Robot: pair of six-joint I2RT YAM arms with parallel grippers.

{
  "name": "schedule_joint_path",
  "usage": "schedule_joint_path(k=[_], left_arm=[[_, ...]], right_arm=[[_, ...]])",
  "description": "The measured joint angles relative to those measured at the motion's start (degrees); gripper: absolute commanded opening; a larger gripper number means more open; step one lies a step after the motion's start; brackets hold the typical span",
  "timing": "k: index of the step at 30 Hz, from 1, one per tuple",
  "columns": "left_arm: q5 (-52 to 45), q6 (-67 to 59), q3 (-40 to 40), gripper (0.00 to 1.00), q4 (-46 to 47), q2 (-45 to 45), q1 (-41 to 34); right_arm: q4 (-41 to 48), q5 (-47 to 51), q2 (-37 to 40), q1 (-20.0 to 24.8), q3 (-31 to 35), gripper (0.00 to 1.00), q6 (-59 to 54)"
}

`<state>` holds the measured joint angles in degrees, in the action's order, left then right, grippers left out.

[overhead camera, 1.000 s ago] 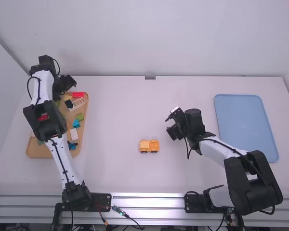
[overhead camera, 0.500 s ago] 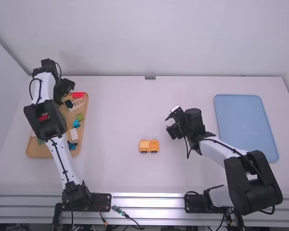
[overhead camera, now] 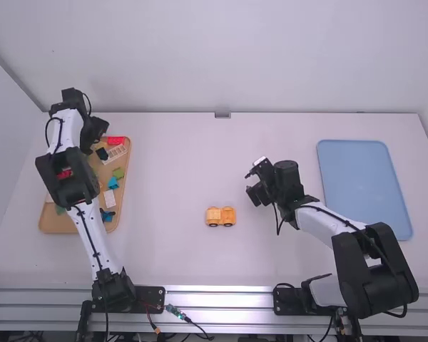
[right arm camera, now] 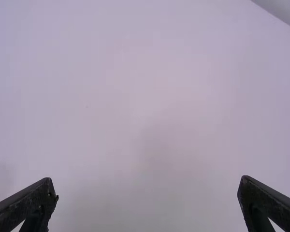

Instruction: Assemble lego blocks to make yellow taxi

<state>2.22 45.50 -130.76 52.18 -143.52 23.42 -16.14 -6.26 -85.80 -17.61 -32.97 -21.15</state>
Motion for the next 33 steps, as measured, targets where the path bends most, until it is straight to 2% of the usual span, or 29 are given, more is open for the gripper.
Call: schedule_joint_path(k=[5,13,15,16,22,29,31,33], left_arm=[[0.0,0.0,0.8,0.89,-2.0,0.0,0.0],[0.0,0.1,7.3,0.88,-7.1,0.0,0.0],[0.0,0.0,8.0,0.84,-7.6,0.0,0.0],[0.0,0.1,8.1,0.74,-7.8,0.0,0.0],[0.0,1.1,8.2,0.59,-8.1,0.0,0.0],[1.1,1.3,8.7,0.59,-7.9,0.0,0.0],[1.5,1.3,8.8,0.54,-7.6,0.0,0.0],[1.8,1.2,8.8,0.55,-6.6,0.0,0.0]], right_arm=[[0.0,0.1,0.0,-0.8,0.0,0.99,0.0],[0.0,0.1,0.0,-1.7,0.0,0.99,0.0],[0.0,0.1,0.0,-1.7,0.0,0.99,0.0],[0.0,0.1,0.0,-1.7,0.0,0.99,0.0],[0.2,0.2,0.0,-1.7,0.0,0.99,0.0],[0.5,0.2,0.0,-1.2,0.0,0.99,0.1],[0.5,0.2,0.0,-1.2,0.0,0.99,-0.1],[0.5,0.2,0.0,-1.2,0.0,0.99,0.0]])
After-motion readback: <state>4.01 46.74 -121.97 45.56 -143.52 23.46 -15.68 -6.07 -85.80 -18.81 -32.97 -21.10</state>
